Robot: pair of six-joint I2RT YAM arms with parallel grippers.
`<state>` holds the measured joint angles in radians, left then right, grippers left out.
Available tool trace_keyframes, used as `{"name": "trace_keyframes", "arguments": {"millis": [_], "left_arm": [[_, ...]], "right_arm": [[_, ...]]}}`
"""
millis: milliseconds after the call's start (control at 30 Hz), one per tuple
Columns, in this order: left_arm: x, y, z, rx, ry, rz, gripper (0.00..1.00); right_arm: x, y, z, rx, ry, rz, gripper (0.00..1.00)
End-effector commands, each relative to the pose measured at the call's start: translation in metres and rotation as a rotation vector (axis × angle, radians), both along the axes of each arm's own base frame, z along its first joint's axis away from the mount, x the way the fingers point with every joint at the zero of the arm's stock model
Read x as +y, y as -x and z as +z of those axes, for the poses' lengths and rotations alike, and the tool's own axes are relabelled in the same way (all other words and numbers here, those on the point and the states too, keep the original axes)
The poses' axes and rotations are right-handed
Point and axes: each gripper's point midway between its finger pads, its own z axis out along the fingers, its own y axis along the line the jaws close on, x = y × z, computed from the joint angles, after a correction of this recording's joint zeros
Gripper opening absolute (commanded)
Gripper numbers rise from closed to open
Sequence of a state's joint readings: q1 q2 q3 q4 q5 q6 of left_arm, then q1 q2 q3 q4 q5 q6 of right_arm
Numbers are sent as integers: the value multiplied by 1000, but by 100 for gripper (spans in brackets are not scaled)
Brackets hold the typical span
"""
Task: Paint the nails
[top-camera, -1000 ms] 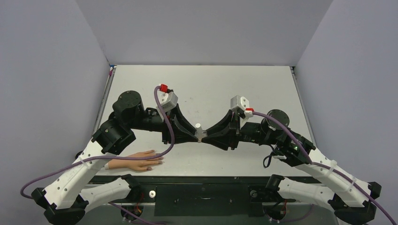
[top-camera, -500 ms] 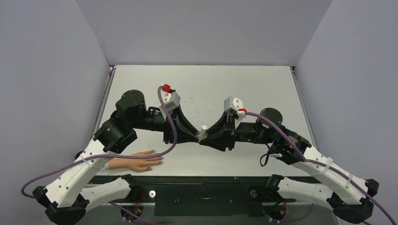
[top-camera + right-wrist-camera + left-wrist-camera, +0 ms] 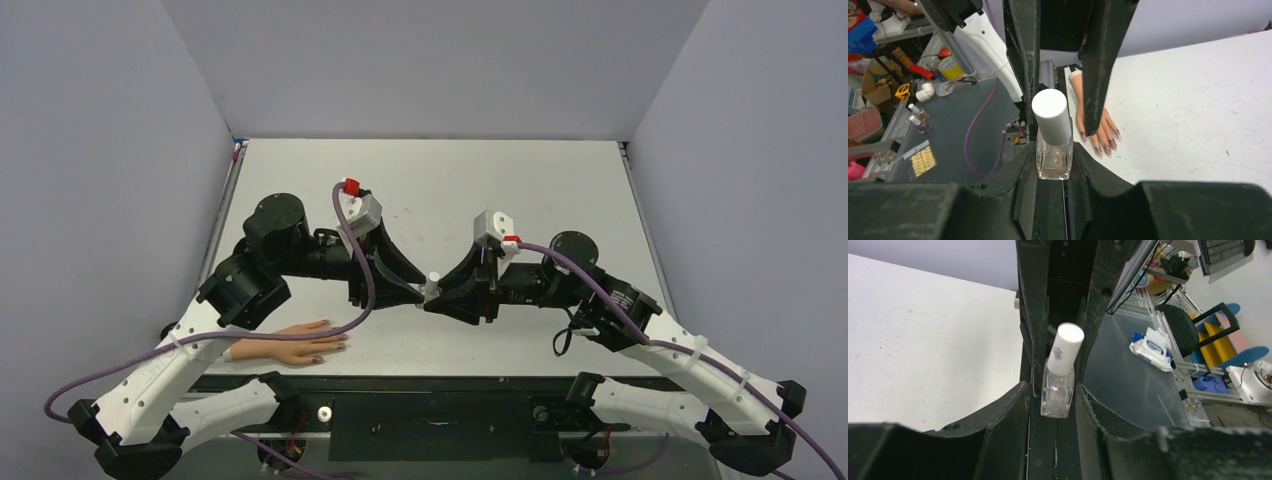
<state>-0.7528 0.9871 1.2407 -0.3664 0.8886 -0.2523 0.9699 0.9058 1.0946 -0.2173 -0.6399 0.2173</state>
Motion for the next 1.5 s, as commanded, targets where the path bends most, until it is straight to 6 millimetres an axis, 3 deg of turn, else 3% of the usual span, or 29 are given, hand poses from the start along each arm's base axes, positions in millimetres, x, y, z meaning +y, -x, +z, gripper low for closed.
{"name": "trace_keyframes", "arguments": {"millis": [0, 200, 700, 1467], "left_arm": [[5, -2, 32, -99, 86, 46, 41], [8, 2, 49, -118, 114, 45, 43], [-1, 12, 30, -48, 99, -69, 42], [-13, 10, 15, -21, 78, -79, 28]], "right_arm": [[0, 12, 5, -50, 2, 60, 0], [-2, 18, 1, -54, 40, 97, 0], [1, 15, 6, -61, 37, 93, 0], [3, 6, 4, -75, 42, 62, 0]]}}
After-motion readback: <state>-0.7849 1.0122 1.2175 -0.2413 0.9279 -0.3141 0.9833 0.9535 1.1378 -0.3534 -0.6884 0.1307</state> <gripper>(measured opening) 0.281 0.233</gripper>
